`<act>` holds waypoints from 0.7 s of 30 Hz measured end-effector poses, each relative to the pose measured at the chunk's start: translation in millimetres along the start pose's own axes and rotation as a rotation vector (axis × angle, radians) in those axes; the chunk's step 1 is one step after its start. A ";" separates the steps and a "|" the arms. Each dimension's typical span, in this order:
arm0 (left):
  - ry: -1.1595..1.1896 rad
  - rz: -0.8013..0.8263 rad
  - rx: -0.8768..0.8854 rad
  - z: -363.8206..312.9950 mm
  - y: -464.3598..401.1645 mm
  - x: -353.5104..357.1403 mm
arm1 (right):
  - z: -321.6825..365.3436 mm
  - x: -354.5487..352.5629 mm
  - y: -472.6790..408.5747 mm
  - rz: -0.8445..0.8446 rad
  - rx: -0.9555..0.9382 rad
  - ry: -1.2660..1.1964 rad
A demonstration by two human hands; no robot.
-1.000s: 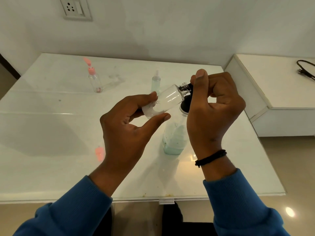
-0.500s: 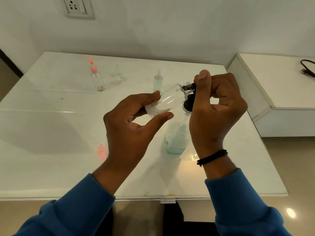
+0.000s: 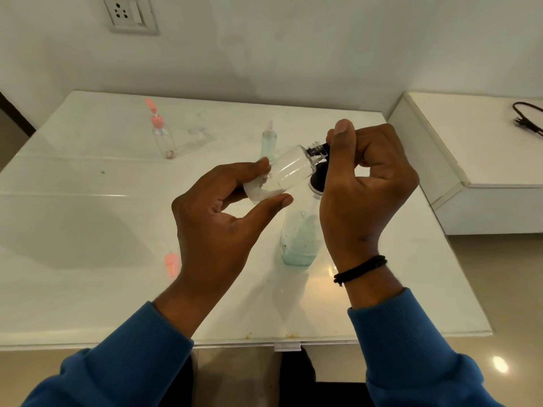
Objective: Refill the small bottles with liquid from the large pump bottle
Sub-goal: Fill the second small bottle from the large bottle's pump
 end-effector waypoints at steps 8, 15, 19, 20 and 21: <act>-0.023 0.007 0.023 -2.4 0.4 1.3 | -2.4 -2.8 1.8 -0.009 0.023 -0.018; -0.002 0.002 0.024 -3.4 -0.5 0.4 | -0.8 -3.9 -2.7 -0.019 0.015 -0.003; -0.016 0.006 0.034 -2.3 0.2 0.3 | -1.0 -2.5 2.3 -0.002 0.017 -0.006; -0.013 0.005 0.035 -1.9 -0.1 0.0 | -1.5 -2.0 2.4 0.001 0.020 -0.006; -0.010 0.003 0.033 -1.4 -0.4 0.0 | -1.7 -1.6 2.0 0.004 0.021 -0.003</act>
Point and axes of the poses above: each hand's wrist, its own y-axis away from the middle knuckle, its own x-axis out of the palm, z = x × y, the point moved 7 cm from there along -y, towards the middle knuckle, and after that the axes turned 1 degree about y, right-handed, at the moved point
